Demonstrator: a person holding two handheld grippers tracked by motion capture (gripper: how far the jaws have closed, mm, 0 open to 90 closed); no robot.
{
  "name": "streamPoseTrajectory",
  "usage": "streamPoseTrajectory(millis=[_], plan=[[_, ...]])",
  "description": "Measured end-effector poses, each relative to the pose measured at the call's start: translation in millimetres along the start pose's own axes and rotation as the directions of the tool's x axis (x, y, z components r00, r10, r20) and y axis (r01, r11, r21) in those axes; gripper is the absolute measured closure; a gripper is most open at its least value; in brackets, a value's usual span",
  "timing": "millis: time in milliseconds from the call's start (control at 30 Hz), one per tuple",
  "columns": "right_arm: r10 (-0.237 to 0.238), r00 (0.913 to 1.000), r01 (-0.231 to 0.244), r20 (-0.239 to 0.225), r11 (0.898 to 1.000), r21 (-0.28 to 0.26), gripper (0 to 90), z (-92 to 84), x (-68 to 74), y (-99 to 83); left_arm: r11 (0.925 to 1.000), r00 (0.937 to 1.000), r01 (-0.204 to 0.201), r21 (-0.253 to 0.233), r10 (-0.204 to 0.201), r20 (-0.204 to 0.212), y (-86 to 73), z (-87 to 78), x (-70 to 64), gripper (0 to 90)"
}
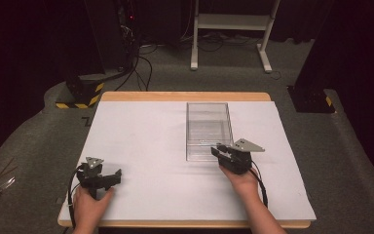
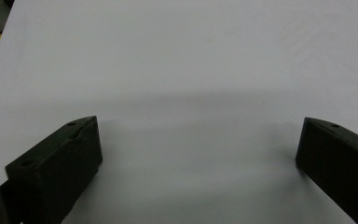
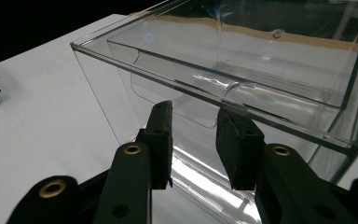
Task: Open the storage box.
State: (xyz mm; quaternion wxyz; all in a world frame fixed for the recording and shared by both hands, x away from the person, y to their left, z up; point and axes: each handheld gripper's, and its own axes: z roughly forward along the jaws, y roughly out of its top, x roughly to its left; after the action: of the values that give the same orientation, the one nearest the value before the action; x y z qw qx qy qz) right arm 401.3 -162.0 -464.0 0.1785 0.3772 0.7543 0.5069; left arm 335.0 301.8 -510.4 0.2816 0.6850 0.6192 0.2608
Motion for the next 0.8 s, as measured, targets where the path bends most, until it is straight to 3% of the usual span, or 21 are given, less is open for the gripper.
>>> streamPoseTrajectory(millis=[300,800], plan=[[-0.006,0.9983,0.006,-0.058,1.000,-0.009,74.3,0.3,-6.6,-2.3,1.0000,1.0000,0.000,0.000,0.000,0.000,0.0,0.0,0.0,0.3],[-0.011,0.9962,0.009,-0.086,1.000,-0.027,83.3,-6.9,-15.3,-6.4,1.0000,1.0000,0.000,0.000,0.000,0.000,0.0,0.0,0.0,0.3]])
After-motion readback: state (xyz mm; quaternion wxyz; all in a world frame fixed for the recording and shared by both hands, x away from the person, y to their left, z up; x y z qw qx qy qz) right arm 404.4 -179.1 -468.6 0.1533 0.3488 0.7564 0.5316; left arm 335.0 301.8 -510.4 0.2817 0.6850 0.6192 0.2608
